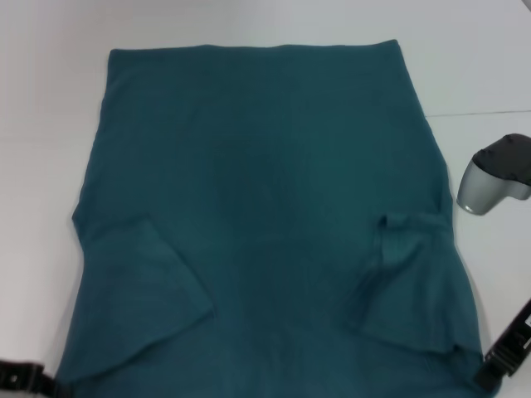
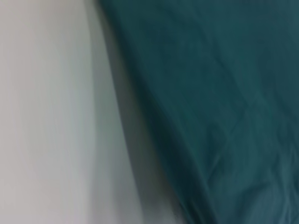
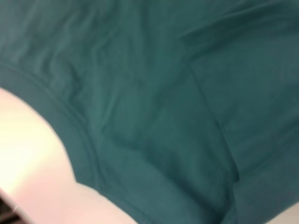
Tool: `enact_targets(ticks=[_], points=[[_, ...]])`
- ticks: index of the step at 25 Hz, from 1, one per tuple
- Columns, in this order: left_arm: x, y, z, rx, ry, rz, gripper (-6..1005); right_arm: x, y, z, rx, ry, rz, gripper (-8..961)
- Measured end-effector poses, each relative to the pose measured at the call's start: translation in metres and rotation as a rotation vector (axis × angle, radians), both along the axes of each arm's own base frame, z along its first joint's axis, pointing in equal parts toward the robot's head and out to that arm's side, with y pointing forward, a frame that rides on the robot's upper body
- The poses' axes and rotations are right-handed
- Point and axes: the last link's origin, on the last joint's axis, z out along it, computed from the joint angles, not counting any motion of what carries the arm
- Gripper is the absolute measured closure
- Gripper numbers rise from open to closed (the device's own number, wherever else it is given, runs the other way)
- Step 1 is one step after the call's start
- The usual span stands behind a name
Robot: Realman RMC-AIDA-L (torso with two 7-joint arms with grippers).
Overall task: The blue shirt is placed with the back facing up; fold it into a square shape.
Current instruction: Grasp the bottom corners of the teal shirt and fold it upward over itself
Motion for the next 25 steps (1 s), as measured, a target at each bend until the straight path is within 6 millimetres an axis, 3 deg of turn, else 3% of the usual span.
enact_targets(ticks=[9, 17, 25], points=[[0.000, -0.043, 0.001, -0.170, -0.102, 0.127, 976, 0.000, -0.022, -0.021, -0.207, -0.104, 0.060, 896], [-0.007, -0.066, -0.004, -0.241, -0.109, 0.210, 977, -0.001, -0.036, -0.034, -0.295, -0.097, 0.064, 896], [-0.007, -0.068, -0.006, -0.225, -0.159, 0.195, 978, -0.007, -0.035, -0.034, -0.297, 0.000, 0.098, 896]])
